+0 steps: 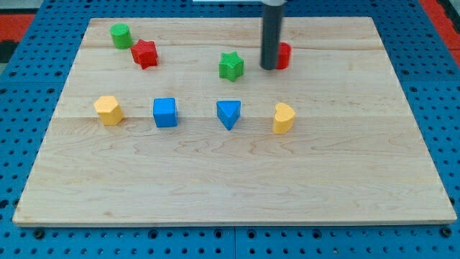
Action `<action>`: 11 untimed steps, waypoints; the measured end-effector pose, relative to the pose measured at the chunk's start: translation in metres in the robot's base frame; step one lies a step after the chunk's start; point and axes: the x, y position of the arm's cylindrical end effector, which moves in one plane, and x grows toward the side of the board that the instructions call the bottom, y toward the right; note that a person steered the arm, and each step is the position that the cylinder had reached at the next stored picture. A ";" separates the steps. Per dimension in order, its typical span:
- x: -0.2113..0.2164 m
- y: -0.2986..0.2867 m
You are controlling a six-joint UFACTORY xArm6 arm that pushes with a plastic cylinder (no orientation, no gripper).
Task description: Push the red circle towards the left side of the board
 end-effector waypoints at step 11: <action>-0.037 -0.072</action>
